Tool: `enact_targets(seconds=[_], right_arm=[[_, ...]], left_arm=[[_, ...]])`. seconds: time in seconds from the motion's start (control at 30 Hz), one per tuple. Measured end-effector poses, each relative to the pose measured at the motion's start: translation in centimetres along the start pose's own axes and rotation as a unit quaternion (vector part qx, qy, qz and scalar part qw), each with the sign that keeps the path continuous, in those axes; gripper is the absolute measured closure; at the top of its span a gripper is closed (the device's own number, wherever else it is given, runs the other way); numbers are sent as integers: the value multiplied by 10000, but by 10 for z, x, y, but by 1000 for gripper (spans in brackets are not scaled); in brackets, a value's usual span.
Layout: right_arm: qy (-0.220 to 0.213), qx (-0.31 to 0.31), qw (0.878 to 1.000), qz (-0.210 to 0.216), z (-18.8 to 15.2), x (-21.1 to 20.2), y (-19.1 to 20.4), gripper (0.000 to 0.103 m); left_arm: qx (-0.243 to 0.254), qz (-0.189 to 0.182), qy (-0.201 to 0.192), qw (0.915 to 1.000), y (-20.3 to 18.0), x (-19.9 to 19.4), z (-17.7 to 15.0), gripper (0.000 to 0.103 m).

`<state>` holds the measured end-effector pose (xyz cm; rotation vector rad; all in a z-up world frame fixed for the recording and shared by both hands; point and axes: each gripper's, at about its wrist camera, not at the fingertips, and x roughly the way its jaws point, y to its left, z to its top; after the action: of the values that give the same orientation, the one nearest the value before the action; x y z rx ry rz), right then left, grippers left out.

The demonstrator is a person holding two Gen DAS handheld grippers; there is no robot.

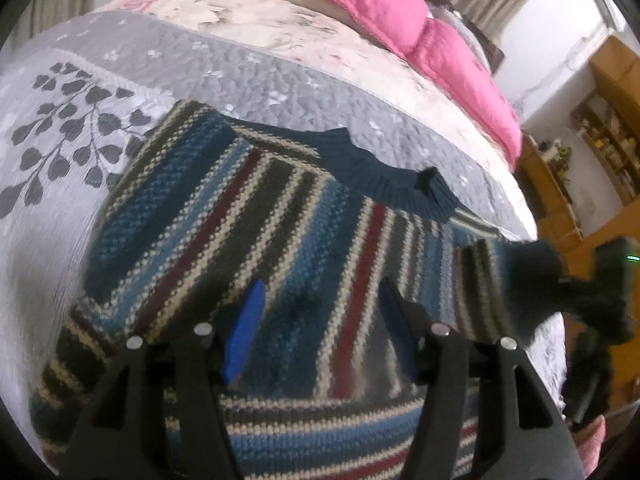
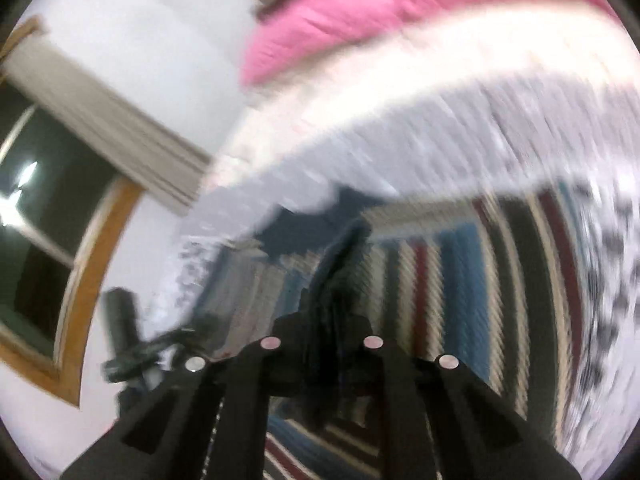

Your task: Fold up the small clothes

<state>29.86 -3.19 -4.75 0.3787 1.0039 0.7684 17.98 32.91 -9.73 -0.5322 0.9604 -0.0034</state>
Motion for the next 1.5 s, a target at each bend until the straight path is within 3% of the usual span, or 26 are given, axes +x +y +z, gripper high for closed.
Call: enact_targets(seconds=[0.03,0.1,0.2,0.3,0.4,0.47,0.53,0.6,0.67,0.73,0.93,1.13,1.2,1.37,1.5], right_arm=[[-68,-95,9999,-17,1,-5,4,93],[-49,-108,9989,-454,1,-8,-4,93],[319,370,9930,-1073,-7,4,-44,93],[545,563,9898,-1193,-18,10,-64,89],[473,434,9924,-1048,-24,4,-60,71],[535,380,9929,-988,-25,7,-55,45],[714,289,9919,-1005,-25,20,-47,45],[822,149,9891,-1209,-24,28,-43,63],[806,41,9887,-1263,-21,30,-38,90],[622,73,9933,-968,-13,22,-35,92],[-61,-7,9969,-786,6,-14,-30,94],[546,158,9870,-1500,-7,22,-61,94],[571,176,9872,-1480,-11,23,-64,92],[117,-118,9903,-1382,-14,-12,-36,74],[304,-467,9911,-1208,-27,-9,-15,73]], left_arm=[[-79,92,-68,9999,2,1,-1,44],[-167,231,-170,9995,5,1,-4,44],[-247,330,-63,9991,9,8,-7,44],[-197,398,11,9990,10,12,-11,44],[-144,372,-2,9992,7,8,-10,44],[-103,306,-19,9995,3,4,-10,43],[19,294,-38,9996,-1,2,-10,40],[88,356,5,9993,-4,5,-11,40],[54,364,73,9993,-2,9,-12,40],[6,370,33,9993,1,9,-14,40],[-53,526,-465,9975,1,-5,-11,39],[-16,798,-78,9968,3,17,-13,39],[38,833,-96,9965,1,17,-15,38],[-32,438,-80,9990,-5,-2,-15,37],[187,221,-32,9996,-16,-10,-23,35]])
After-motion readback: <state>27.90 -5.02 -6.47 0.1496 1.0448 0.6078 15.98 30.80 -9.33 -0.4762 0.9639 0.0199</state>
